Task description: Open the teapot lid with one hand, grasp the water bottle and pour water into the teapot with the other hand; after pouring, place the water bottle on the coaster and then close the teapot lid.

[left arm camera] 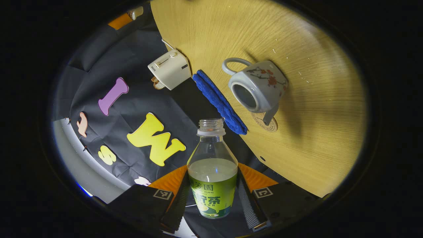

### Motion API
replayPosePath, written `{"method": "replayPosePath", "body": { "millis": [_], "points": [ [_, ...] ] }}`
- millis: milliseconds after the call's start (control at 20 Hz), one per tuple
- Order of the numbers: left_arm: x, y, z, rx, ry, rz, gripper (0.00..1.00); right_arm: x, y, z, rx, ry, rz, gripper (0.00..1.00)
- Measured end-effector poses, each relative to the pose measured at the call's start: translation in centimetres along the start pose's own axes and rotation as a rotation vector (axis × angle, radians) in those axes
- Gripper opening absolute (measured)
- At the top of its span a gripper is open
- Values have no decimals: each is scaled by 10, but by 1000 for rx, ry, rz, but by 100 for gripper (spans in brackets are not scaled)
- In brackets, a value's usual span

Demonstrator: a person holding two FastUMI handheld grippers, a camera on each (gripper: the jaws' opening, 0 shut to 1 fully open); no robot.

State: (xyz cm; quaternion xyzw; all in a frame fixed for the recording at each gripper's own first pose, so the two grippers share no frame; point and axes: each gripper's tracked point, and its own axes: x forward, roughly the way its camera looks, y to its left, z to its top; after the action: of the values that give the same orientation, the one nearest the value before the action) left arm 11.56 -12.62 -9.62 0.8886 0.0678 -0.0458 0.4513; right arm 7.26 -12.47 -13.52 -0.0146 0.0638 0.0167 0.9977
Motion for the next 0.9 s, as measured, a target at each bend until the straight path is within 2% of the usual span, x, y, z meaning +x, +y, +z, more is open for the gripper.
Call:
{"method": "replayPosePath", "body": {
  "millis": [100,250,300,400,500,600,700,750,900],
  "points": [
    [2,3,0,-117,-28,28,74,2,5,4,-5,0,6,0],
    [7,-12,-1,-400,-49,-21,74,6,5,8,-5,0,-10,0],
    [11,-10,-7,-551,-55,-12,74,8,5,9,-2,4,-17,0],
    [19,-8,-26,-755,-47,0,73,9,5,13,-9,-1,-33,0],
    [28,-22,-43,-1022,-14,-75,74,10,13,10,-16,11,-36,0],
    [33,-20,-63,-1353,-3,-110,74,10,31,6,-50,26,-12,0],
    [36,-15,-78,-1505,-4,-100,74,10,41,5,-59,28,2,0],
    [41,-9,-91,-1662,-33,-78,74,9,47,5,-62,30,8,0],
    [49,5,-88,-1929,-165,-32,74,9,66,-1,-73,42,35,0]
  ]
}}
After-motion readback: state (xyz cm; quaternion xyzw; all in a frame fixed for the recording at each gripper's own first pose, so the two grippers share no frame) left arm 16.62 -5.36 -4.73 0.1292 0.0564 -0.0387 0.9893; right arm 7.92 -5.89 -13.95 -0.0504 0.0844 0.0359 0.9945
